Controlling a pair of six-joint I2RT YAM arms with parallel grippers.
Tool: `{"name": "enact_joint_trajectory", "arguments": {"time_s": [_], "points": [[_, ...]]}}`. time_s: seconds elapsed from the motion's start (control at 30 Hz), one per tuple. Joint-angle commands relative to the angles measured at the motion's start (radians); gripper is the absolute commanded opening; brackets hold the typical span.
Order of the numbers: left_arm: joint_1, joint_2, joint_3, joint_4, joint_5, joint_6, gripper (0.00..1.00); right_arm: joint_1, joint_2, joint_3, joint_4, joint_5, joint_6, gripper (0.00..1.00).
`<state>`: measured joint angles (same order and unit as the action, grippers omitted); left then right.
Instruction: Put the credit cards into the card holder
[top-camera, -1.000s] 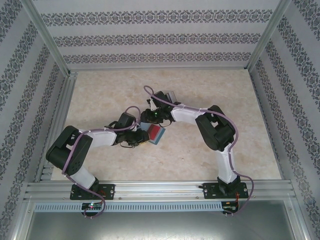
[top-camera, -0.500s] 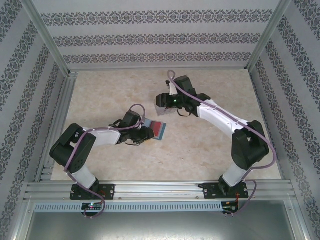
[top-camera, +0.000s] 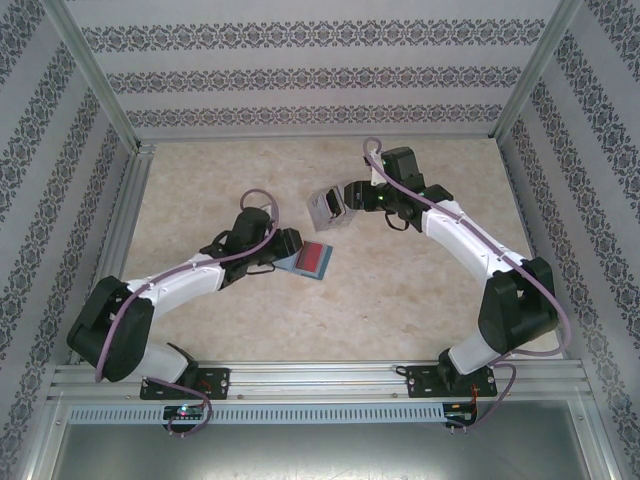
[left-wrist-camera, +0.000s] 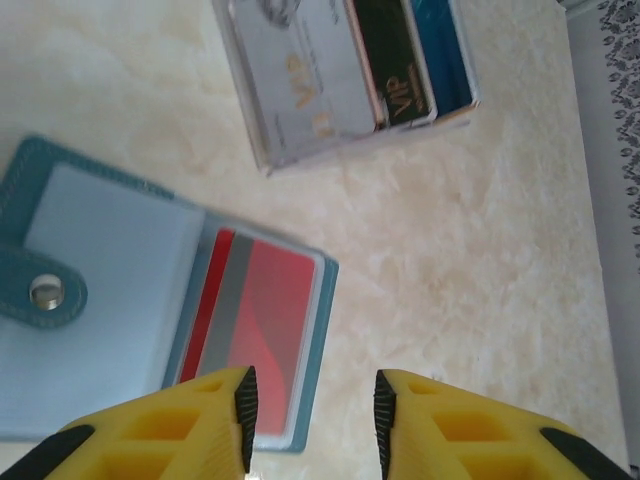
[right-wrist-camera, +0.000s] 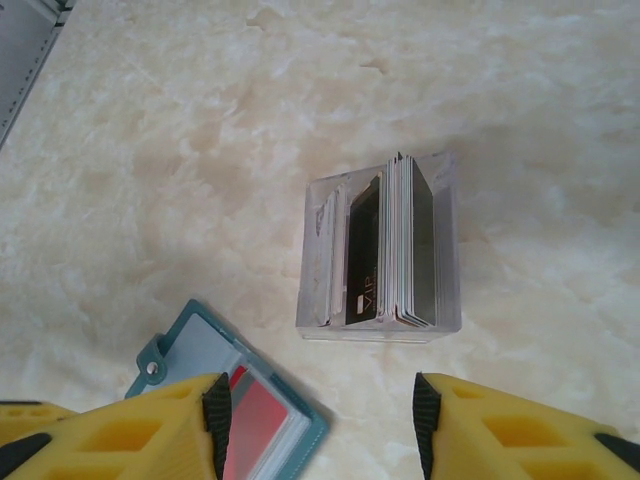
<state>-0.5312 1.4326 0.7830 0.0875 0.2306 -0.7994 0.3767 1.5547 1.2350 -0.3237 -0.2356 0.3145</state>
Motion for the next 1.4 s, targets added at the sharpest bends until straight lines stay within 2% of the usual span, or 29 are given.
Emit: {"name": "enact_joint_trajectory", "arguments": {"time_s": [0.0,0.23,0.57,0.77,0.9,1.0,1.2,1.37], "points": [[-0.011,0.035,0.124,-0.068,-0.08,0.103,0.4,-0.021,-0.007,0.022,-0.003,-0.002,-0.042,0.54],[-0.005,0.158,0.314,-0.145,-0.096,0.164,0.43,-0.051,0.03,0.075,-0.004,-0.052,-0.032,0.55],[0.028,0.336,0.549,-0.211,0.01,0.215,0.45,-0.081,0.096,0.196,-0.049,-0.107,0.076,0.57],[0.074,0.373,0.598,-0.19,0.025,0.219,0.44,-0.082,0.131,0.244,-0.111,-0.043,0.119,0.58],[0.116,0.385,0.586,-0.142,0.057,0.19,0.45,-0.081,0.149,0.209,-0.076,-0.017,0.157,0.59],[0.145,0.414,0.591,-0.14,0.117,0.185,0.45,-0.08,0.163,0.224,-0.085,-0.02,0.149,0.59],[0.196,0.489,0.611,-0.118,0.254,0.131,0.44,-0.073,0.145,0.175,-0.088,0.053,0.132,0.59],[0.206,0.531,0.656,-0.165,0.301,0.157,0.43,-0.08,0.19,0.189,-0.1,0.071,0.11,0.59]]}}
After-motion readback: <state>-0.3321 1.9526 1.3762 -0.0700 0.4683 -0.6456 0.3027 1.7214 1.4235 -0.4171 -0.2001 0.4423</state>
